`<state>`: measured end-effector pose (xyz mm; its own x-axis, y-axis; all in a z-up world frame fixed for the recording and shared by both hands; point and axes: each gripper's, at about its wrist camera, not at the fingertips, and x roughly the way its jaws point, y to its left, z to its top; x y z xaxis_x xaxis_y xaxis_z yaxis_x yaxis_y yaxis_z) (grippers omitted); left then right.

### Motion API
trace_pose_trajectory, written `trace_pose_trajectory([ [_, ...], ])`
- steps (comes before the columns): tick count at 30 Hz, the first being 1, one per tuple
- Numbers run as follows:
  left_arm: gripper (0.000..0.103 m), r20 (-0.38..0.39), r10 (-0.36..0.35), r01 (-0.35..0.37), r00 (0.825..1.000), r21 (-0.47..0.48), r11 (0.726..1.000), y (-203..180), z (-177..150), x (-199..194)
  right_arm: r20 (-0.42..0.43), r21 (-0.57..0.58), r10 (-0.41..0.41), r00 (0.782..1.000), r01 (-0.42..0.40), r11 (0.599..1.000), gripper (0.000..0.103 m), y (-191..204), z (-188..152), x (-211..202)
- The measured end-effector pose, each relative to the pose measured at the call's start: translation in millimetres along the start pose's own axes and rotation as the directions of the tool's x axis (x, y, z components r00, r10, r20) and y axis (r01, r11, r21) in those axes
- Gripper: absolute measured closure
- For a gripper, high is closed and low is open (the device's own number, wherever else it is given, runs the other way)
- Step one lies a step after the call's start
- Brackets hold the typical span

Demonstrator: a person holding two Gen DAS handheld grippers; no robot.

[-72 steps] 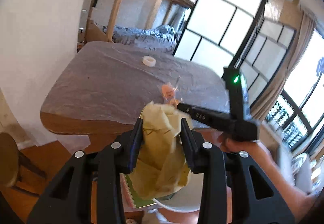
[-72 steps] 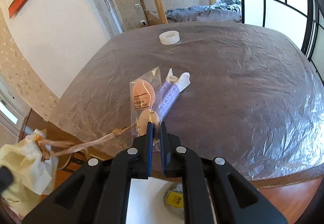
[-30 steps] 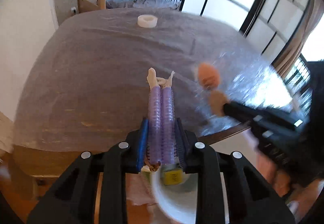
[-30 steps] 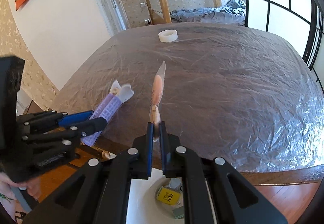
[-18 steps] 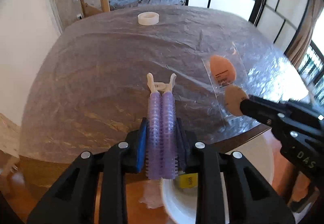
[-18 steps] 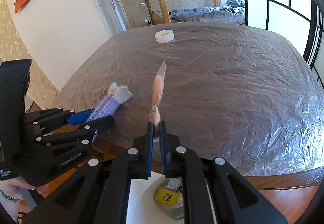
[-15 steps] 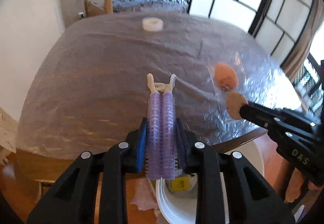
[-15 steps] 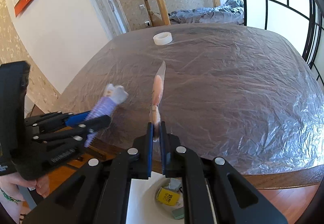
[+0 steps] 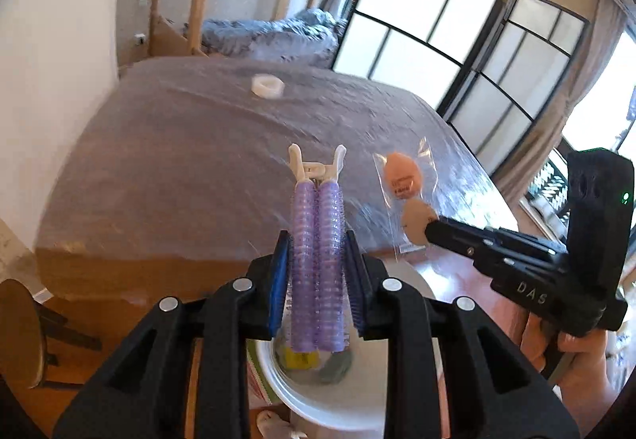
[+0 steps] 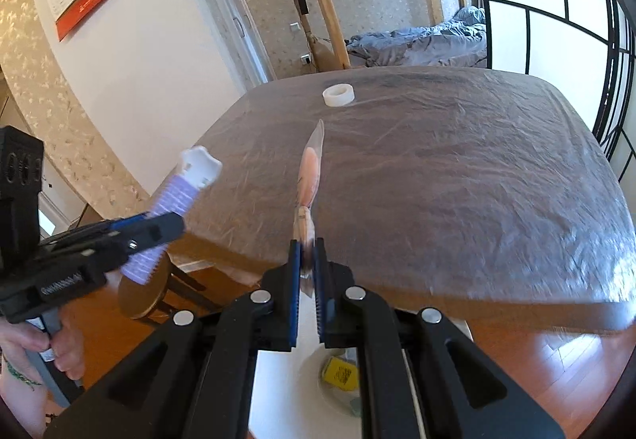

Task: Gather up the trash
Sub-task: 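Carry the rollers and sponge packet over the bin and open both tools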

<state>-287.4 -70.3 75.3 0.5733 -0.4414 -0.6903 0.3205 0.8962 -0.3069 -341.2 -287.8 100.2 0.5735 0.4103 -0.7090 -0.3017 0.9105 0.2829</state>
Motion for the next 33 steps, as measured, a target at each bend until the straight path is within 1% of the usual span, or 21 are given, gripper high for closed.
trace_pose_trajectory([
  [7, 0.075, -0.090, -0.052, 0.057, 0.995, 0.048, 0.997, -21.9, -41.1, 12.3, -0.051, 0.048, -0.042, 0.998, 0.044, 0.998, 0.095, 1.6, -52.9, -26.2],
  [10, 0.075, -0.135, -0.053, 0.064, 0.989, 0.076, 0.995, -31.7, -59.3, 21.7, -0.091, 0.069, -0.068, 0.994, 0.074, 0.995, 0.095, 0.2, -79.1, -30.7],
  [14, 0.075, -0.180, -0.045, 0.058, 0.983, 0.072, 0.996, -36.1, -75.2, 36.2, -0.148, 0.079, -0.093, 0.985, 0.106, 0.991, 0.095, -6.6, -103.2, -21.5],
  [18, 0.075, -0.215, -0.013, 0.025, 0.977, 0.054, 0.998, -35.3, -85.9, 50.9, -0.191, 0.076, -0.097, 0.977, 0.113, 0.991, 0.095, -16.0, -114.1, -6.9],
  [21, 0.075, -0.233, 0.023, -0.014, 0.972, 0.040, 0.999, -38.5, -94.9, 60.2, -0.219, 0.056, -0.100, 0.970, 0.115, 0.992, 0.095, -22.9, -119.0, 1.3],
  [24, 0.075, -0.246, 0.041, -0.036, 0.968, 0.028, 0.999, -44.2, -101.3, 66.9, -0.238, 0.043, -0.103, 0.966, 0.117, 0.992, 0.095, -28.7, -118.0, 9.5],
  [28, 0.075, -0.262, 0.080, -0.071, 0.962, 0.046, 0.996, -49.9, -107.4, 80.9, -0.262, 0.054, -0.100, 0.960, 0.118, 0.991, 0.095, -40.0, -126.7, 19.5],
  [33, 0.075, -0.287, 0.099, -0.089, 0.953, 0.048, 0.995, -53.5, -113.2, 95.1, -0.284, 0.061, -0.101, 0.953, 0.123, 0.991, 0.095, -50.2, -130.0, 32.8],
])
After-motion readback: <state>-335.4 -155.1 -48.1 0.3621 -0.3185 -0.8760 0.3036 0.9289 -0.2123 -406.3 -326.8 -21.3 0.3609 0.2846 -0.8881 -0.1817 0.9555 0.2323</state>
